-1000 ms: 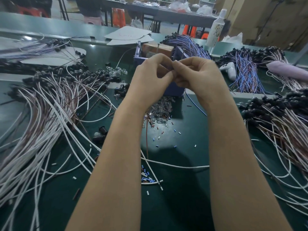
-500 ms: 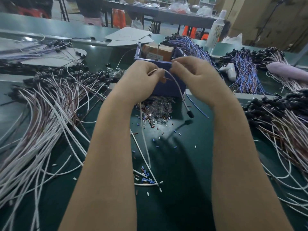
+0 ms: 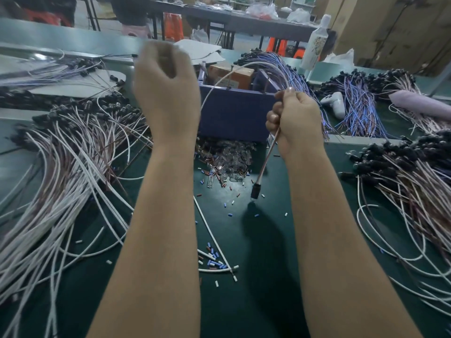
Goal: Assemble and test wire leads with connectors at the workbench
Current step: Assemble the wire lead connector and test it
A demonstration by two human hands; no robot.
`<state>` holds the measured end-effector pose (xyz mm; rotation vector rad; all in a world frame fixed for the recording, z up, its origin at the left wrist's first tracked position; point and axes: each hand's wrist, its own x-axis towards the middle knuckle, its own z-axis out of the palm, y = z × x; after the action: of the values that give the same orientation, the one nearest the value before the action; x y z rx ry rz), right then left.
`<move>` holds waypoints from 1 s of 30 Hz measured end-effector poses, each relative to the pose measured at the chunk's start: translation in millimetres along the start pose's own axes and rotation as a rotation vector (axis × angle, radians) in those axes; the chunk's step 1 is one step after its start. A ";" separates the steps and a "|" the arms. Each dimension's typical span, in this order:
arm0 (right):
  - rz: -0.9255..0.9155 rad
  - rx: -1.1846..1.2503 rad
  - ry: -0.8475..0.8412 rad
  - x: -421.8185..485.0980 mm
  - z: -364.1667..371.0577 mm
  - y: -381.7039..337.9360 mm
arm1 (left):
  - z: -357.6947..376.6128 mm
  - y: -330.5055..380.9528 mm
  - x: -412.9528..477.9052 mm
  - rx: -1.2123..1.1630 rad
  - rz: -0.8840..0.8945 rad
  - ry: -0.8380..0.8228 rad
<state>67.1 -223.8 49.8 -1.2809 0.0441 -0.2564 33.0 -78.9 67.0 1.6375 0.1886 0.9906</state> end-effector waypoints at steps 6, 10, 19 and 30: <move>0.019 -0.058 -0.165 -1.0 0.3 0.2 | 20.9 3.0 -24.3 0.138 -0.317 -0.798; 0.028 -0.407 -0.387 -3.9 -5.5 1.1 | 25.8 -1.1 -19.7 -0.318 -0.502 -0.528; 0.157 -0.313 -0.461 -13.4 7.1 3.6 | 23.0 -13.0 -18.7 -0.442 -0.472 -0.537; -0.111 -0.748 -0.381 -7.6 0.3 -4.6 | 20.4 -11.6 -18.9 -0.384 -0.492 -0.484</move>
<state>59.0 -223.1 53.5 -2.0617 -0.2825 -0.0821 39.3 -101.3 47.7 1.3360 0.0597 0.2229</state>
